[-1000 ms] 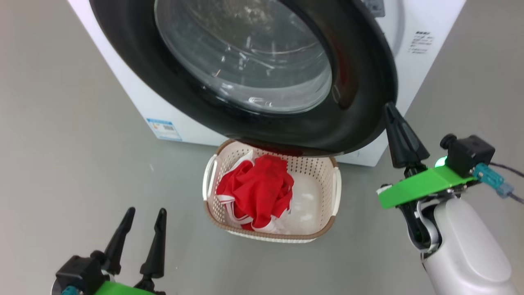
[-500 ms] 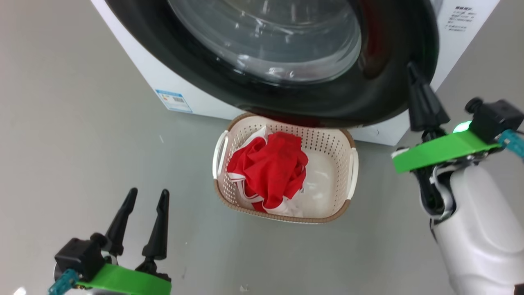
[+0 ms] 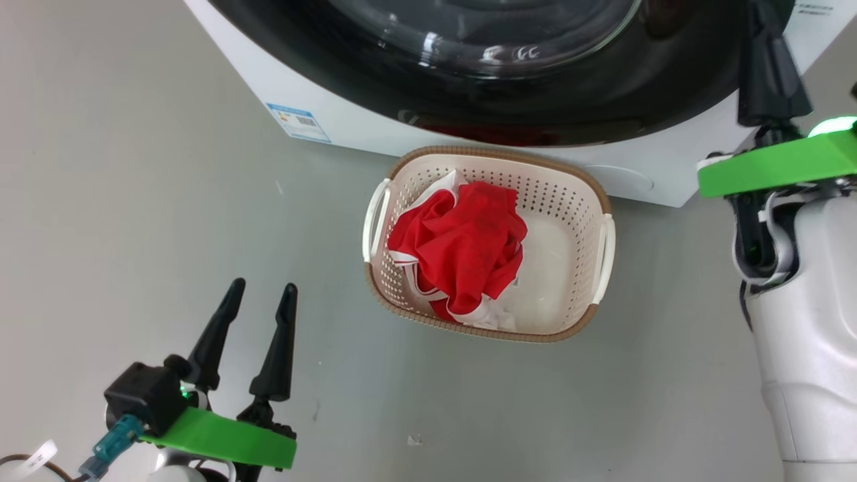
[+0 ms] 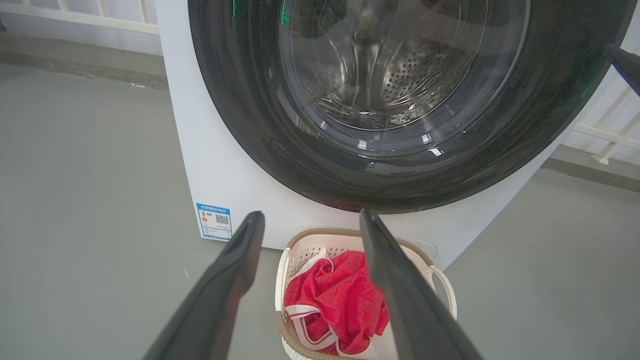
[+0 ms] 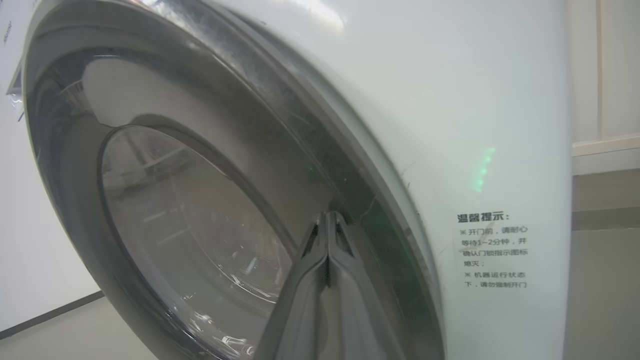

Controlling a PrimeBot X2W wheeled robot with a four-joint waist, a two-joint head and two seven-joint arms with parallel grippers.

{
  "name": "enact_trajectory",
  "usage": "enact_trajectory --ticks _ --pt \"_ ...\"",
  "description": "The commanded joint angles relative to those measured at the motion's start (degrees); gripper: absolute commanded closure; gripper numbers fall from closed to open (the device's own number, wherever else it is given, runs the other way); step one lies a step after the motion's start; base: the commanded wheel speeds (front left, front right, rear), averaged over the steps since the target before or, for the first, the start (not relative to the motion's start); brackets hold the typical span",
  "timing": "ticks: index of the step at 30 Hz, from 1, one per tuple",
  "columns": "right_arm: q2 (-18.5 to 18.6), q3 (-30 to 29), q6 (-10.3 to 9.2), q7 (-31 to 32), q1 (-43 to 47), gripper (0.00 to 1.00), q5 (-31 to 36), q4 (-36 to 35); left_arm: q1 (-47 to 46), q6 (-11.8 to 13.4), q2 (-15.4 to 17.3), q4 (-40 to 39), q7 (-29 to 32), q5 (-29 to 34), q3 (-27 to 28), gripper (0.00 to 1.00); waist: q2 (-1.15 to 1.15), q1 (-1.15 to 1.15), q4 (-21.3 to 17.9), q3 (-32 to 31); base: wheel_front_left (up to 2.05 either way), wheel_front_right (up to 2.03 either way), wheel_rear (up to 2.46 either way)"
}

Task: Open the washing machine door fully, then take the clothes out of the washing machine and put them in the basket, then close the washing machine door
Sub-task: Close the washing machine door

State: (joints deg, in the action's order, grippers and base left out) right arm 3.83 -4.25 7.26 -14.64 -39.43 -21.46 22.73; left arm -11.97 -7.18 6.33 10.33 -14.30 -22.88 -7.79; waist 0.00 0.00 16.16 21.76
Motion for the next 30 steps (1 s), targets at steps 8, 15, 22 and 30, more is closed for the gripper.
enact_trajectory --ticks 8,15,22,30 --pt "-0.45 -2.29 0.23 -0.36 -4.52 1.0 1.16 -2.71 -1.81 -0.31 1.08 -1.51 -0.7 -0.84 1.34 0.0 0.0 0.0 0.99 1.6 0.0 0.0 0.0" --pt "-0.51 0.39 0.23 -0.36 -3.35 1.0 1.49 -1.93 -1.73 -0.31 1.15 -0.99 -0.7 -0.75 1.4 0.0 0.0 0.0 0.67 0.68 0.0 0.0 0.0" --pt "-0.02 5.62 0.23 -0.36 2.83 0.0 1.45 -0.6 -0.37 -0.31 1.47 0.0 -0.7 -0.4 2.02 0.0 0.0 0.0 -0.34 -2.59 0.0 0.0 0.0" --pt "0.69 7.17 0.23 -0.36 12.39 0.0 0.81 -1.7 2.12 -0.31 2.55 0.82 -0.7 0.1 3.22 0.0 0.0 0.0 -2.21 -7.47 0.0 0.0 0.0"
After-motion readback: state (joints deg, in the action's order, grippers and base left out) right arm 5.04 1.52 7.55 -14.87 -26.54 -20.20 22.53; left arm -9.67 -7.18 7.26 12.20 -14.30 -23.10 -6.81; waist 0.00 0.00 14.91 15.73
